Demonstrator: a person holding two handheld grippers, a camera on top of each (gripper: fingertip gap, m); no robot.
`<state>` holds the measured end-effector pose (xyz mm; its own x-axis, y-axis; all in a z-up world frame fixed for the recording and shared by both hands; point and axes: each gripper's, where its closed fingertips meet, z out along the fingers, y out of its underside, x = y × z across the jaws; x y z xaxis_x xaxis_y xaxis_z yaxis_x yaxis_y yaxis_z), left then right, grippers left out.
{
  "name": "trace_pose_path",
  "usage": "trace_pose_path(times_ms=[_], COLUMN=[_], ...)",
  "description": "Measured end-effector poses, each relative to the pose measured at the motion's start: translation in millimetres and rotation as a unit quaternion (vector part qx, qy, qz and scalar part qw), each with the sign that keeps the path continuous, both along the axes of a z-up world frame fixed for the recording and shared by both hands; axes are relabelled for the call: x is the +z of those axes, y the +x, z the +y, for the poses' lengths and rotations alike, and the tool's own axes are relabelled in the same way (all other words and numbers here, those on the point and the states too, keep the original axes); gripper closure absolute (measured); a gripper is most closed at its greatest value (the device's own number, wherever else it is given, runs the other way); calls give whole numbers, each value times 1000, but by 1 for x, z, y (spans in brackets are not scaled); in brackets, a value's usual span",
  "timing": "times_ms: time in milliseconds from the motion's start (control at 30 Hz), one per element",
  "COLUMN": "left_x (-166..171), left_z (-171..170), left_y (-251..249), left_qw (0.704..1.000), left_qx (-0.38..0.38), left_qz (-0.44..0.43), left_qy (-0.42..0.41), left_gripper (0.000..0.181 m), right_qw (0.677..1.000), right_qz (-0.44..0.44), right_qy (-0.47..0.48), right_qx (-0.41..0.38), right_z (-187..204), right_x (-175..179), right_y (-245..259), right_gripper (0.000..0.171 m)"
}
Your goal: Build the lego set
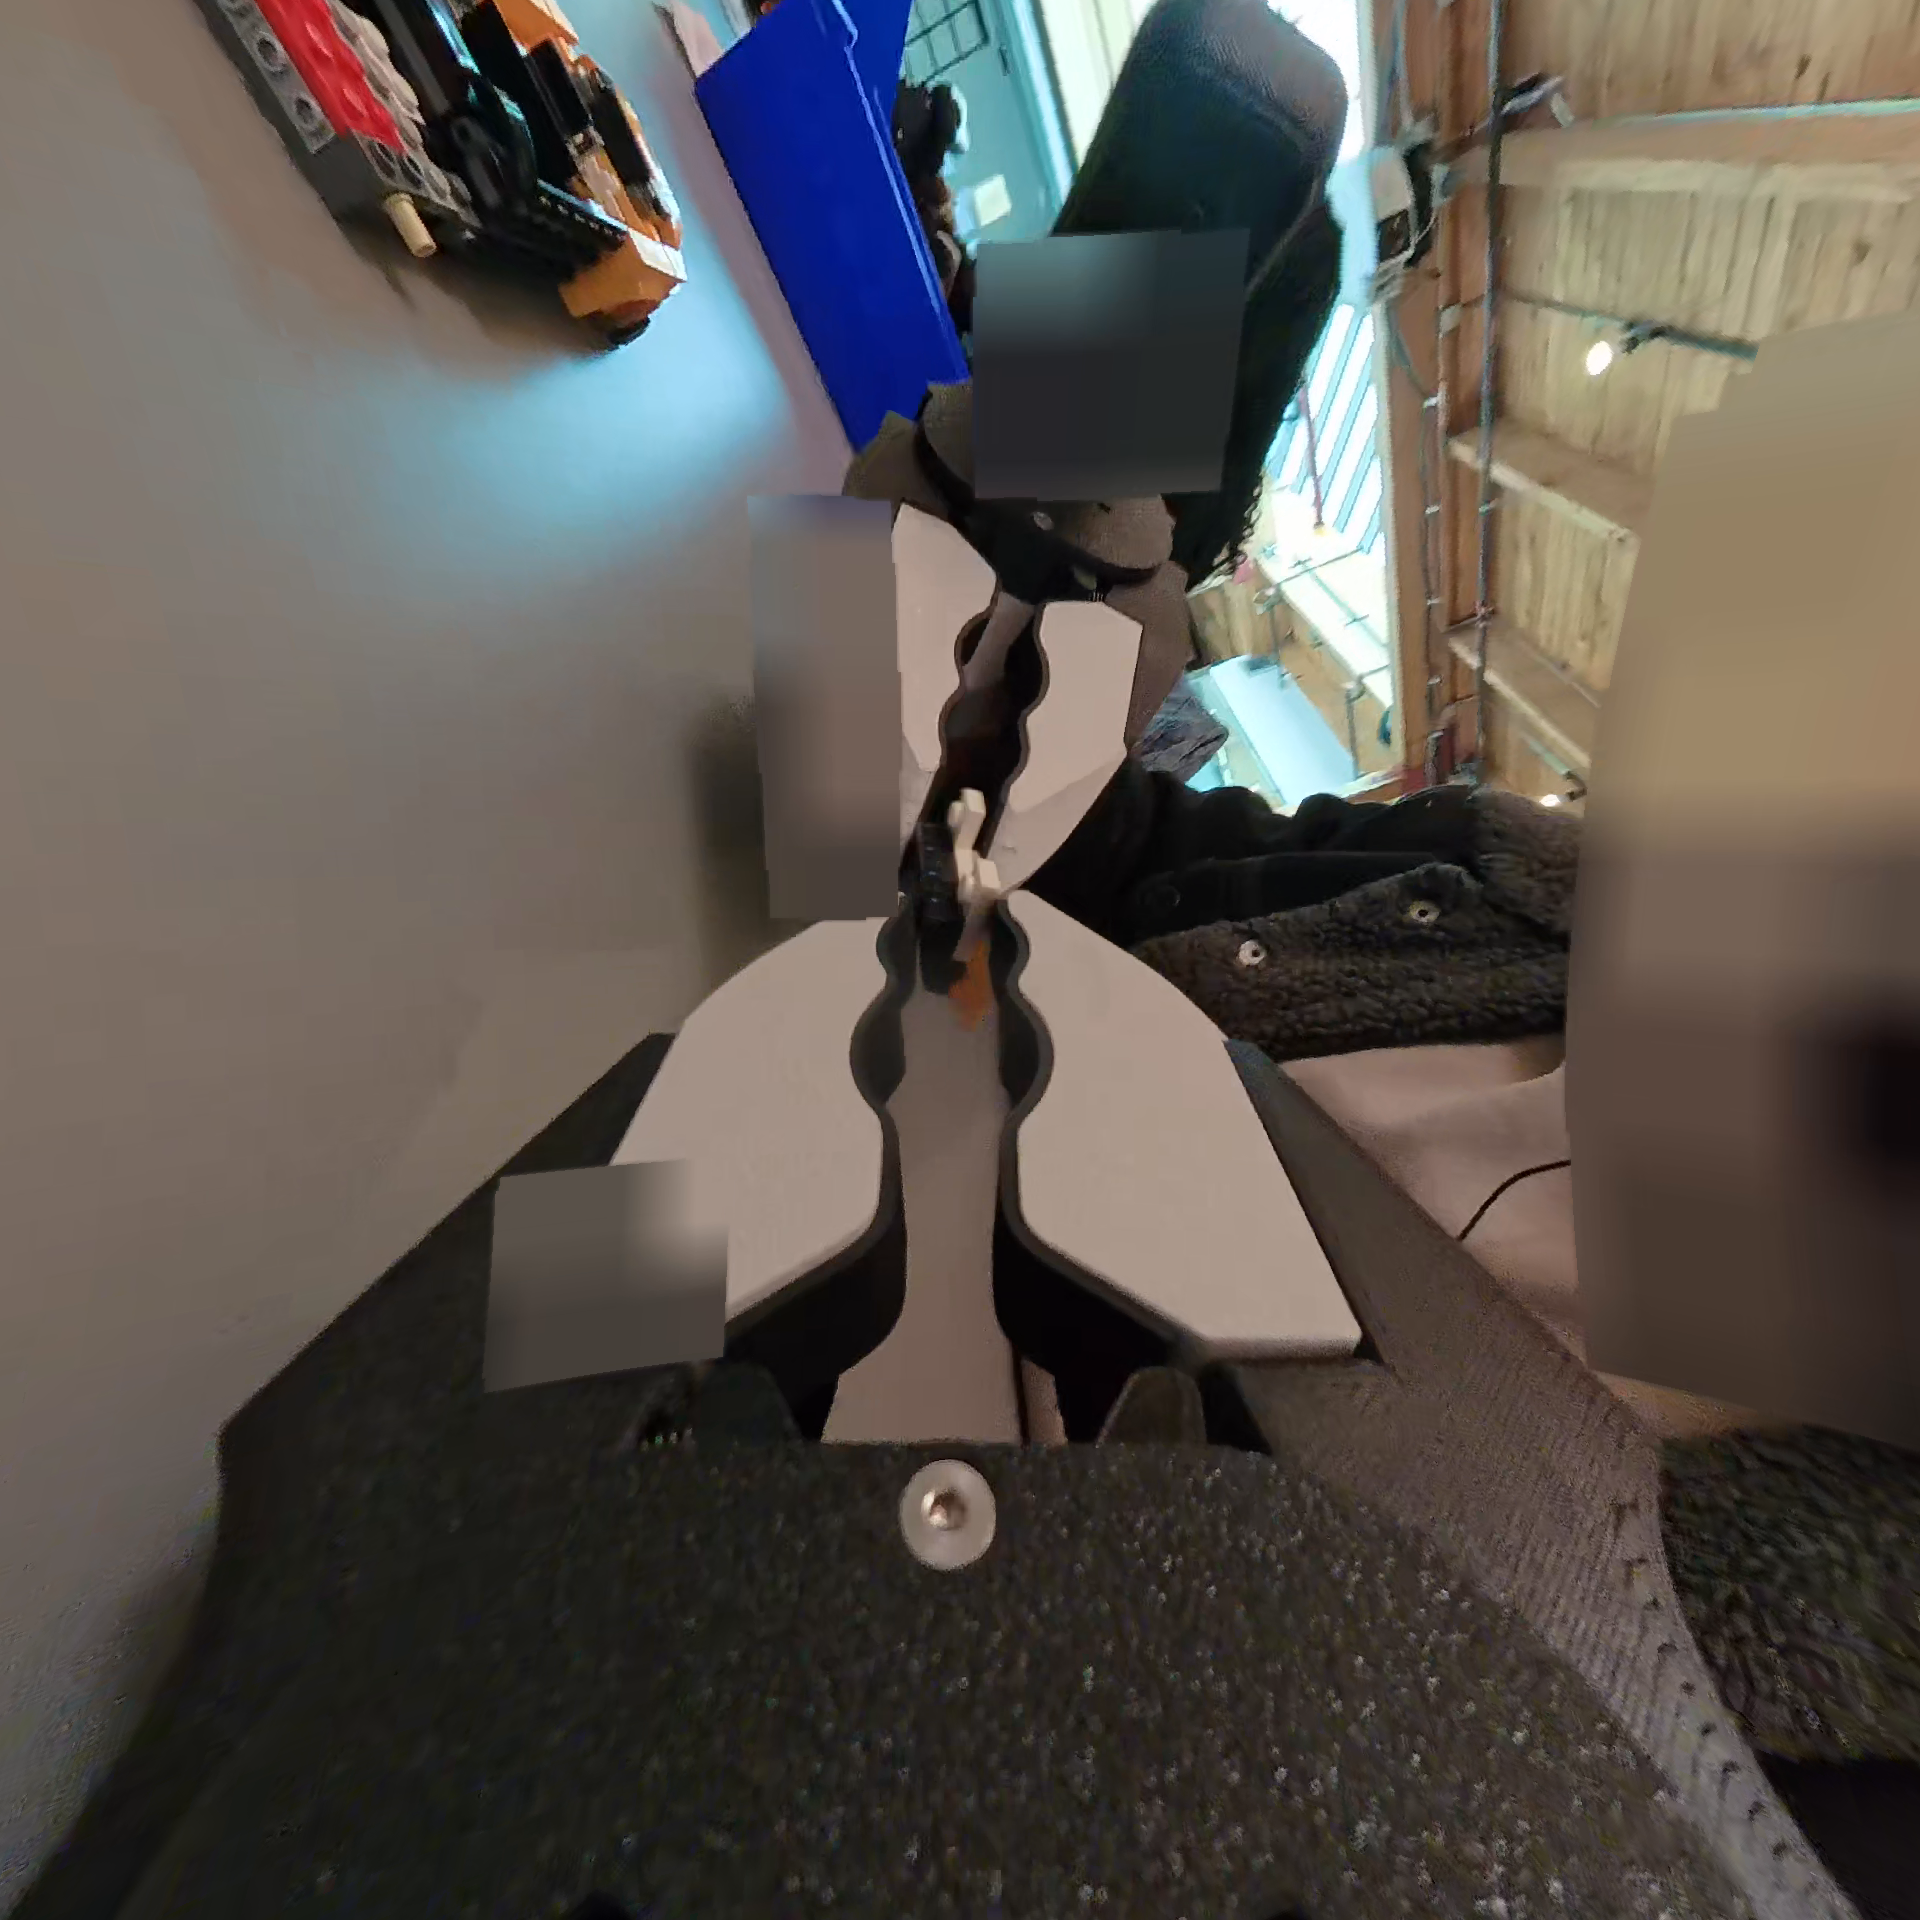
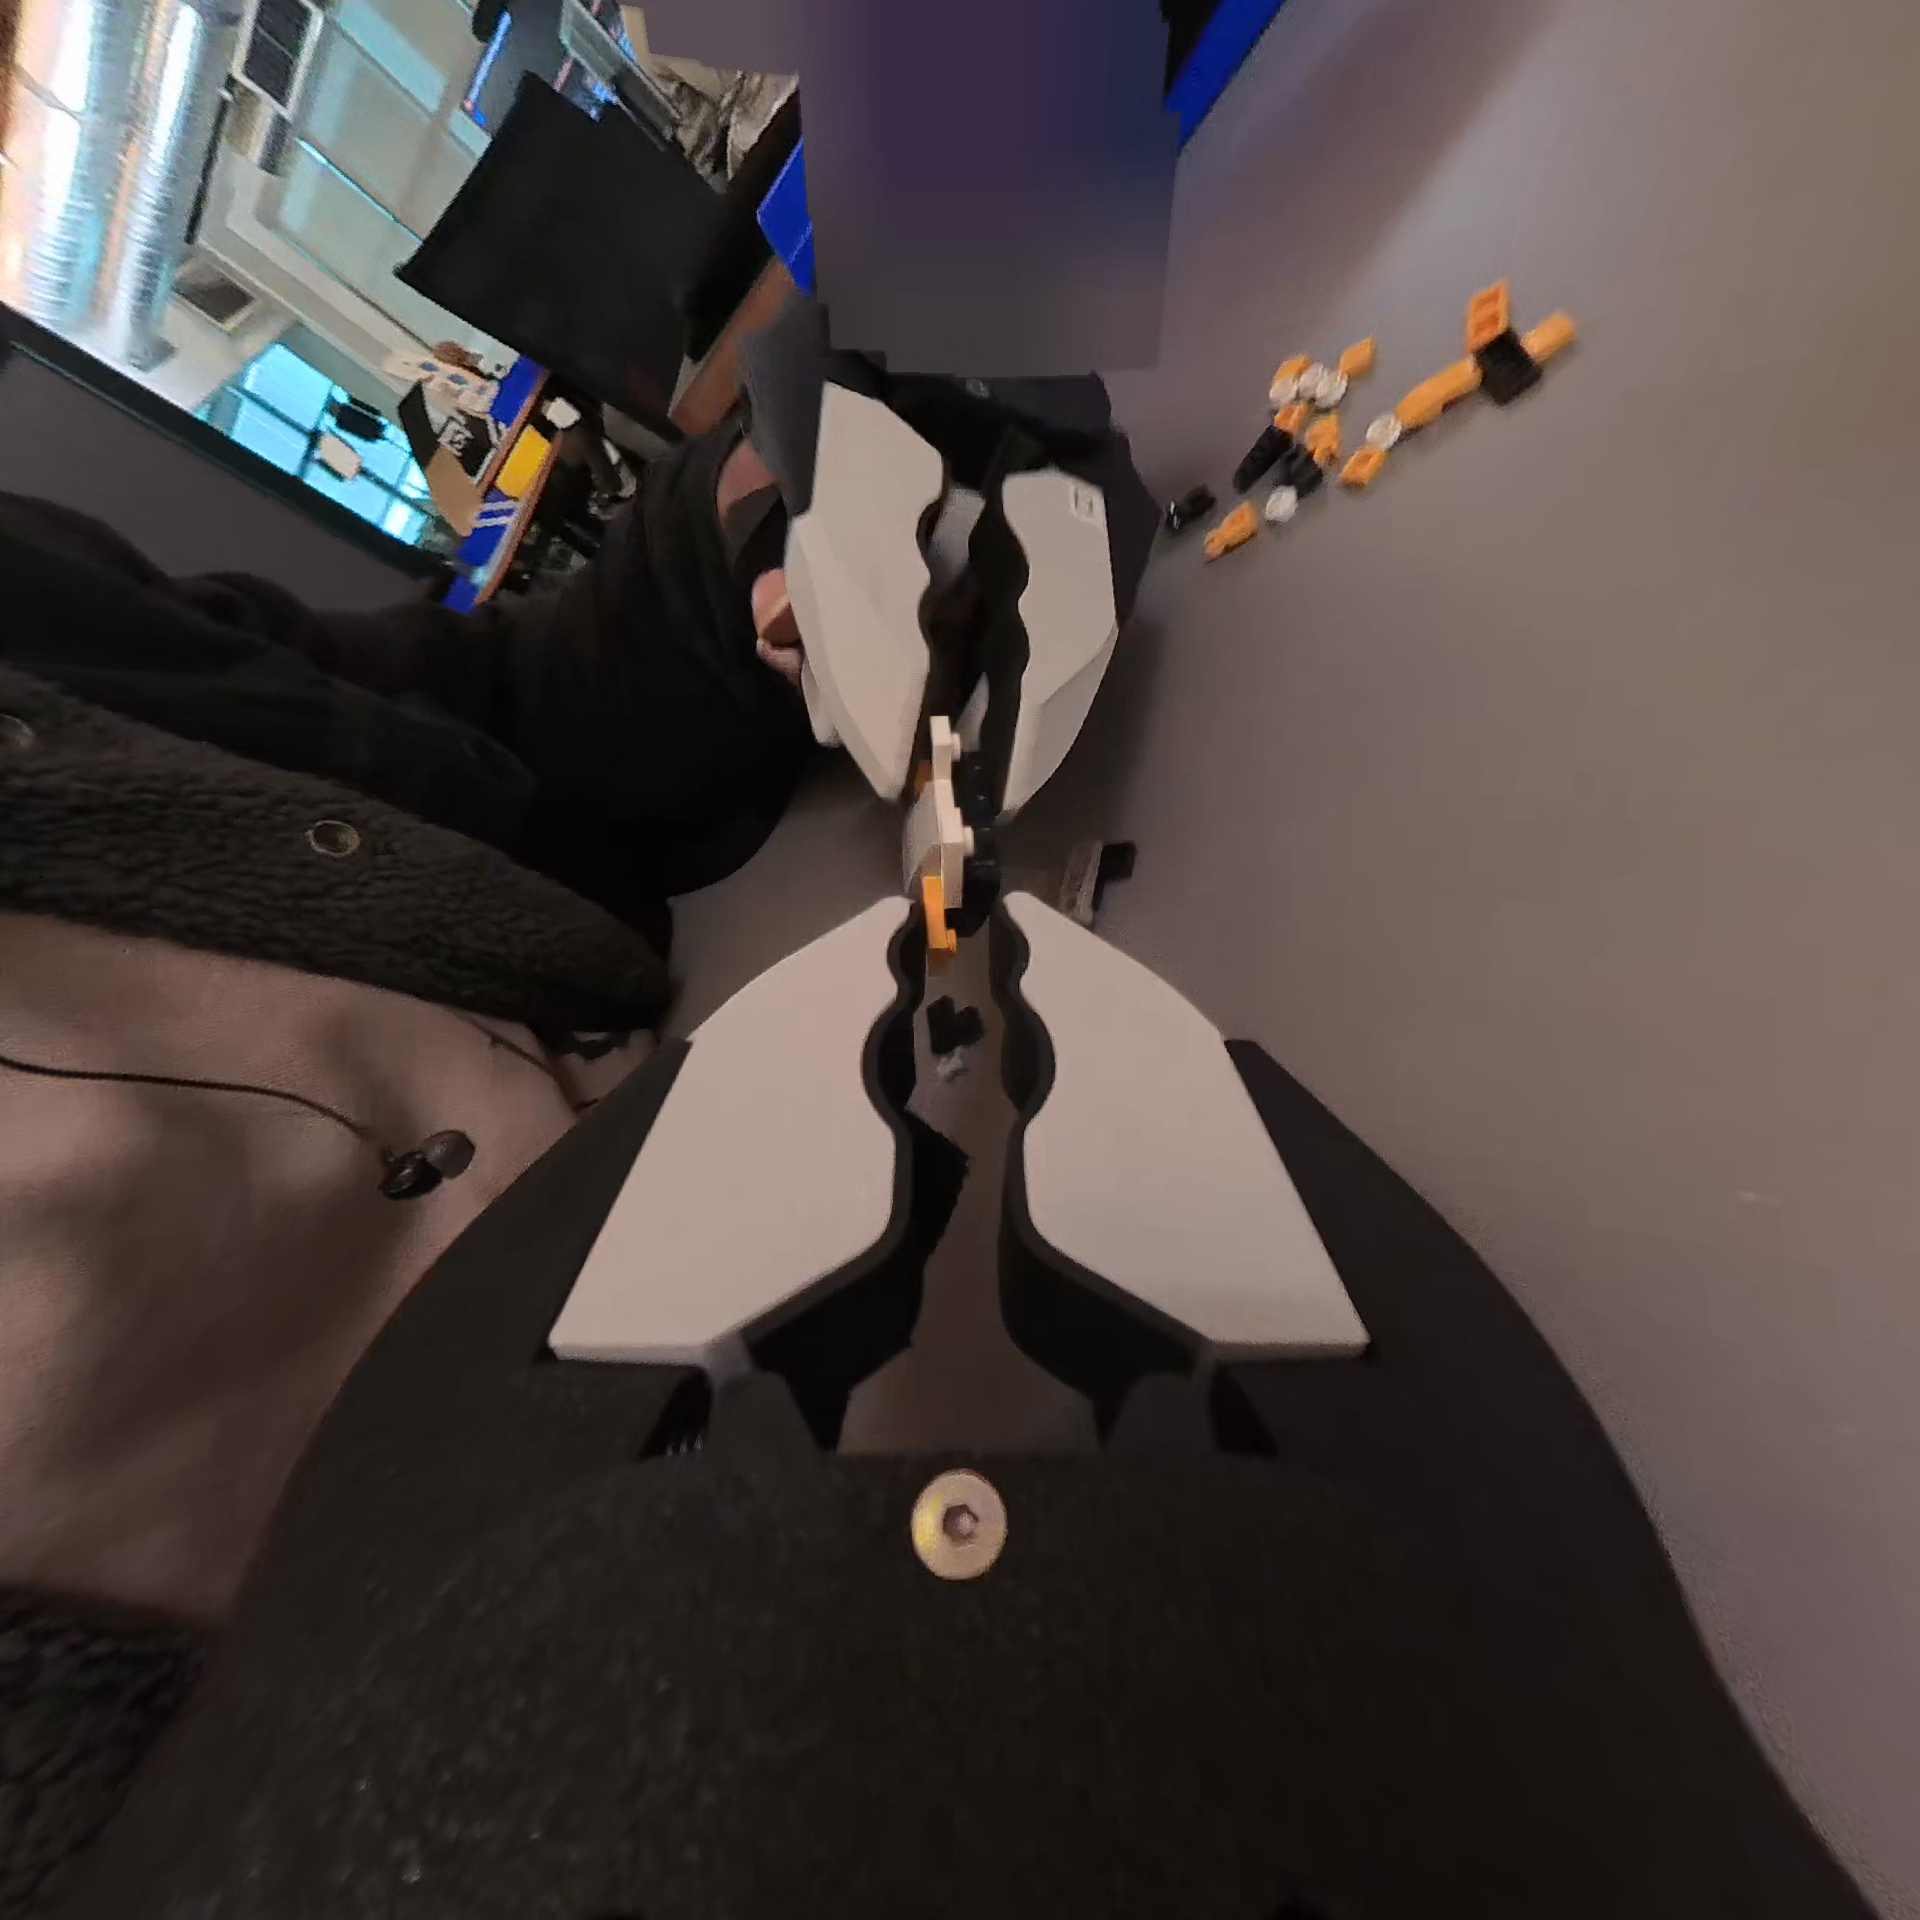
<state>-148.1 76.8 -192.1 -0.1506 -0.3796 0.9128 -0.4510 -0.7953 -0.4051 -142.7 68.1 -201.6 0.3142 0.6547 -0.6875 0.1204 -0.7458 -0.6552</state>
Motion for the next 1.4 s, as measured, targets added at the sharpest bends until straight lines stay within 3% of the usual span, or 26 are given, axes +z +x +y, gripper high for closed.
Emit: trace_pose_path(times_ms=[167, 300, 400, 533, 633, 833, 1100, 1267, 1400], left_x=[-18, -49, -62, -68, -70, -70, -37, -16, -3], left_z=[19, 22, 11, 5, 6, 5, 12, 12, 14], left_y=[-15, -34, -36, -31, -28, -26, 3, 21, 27], left_qw=[986, 910, 871, 843, 826, 819, 834, 798, 776], left_qx=[12, -46, -98, -122, -124, -126, -22, 39, 77], left_qz=[70, 157, 166, 155, 152, 146, 90, 76, 73], left_qy=[152, 382, 452, 500, 528, 540, 544, 596, 621], left_gripper=[163, 163, 153, 147, 156, 163, 164, 163, 163], right_qw=[995, 988, 986, 982, 981, 980, 990, 999, 999], right_qz=[-77, -134, -145, -174, -182, -188, -133, -28, -1], right_qy=[-50, -54, -54, -41, -35, -23, 36, 8, -10], right_qx=[40, 60, 67, 63, 61, 65, 19, -32, -53], right_z=[-16, -23, -26, -25, -25, -26, -8, 6, 11], right_x=[-29, -45, -46, -49, -48, -46, -16, 3, 8], right_y=[6, 8, 10, 15, 16, 20, 24, 17, 18], right_gripper=[160, 160, 160, 159, 155, 147, 151, 156, 156])
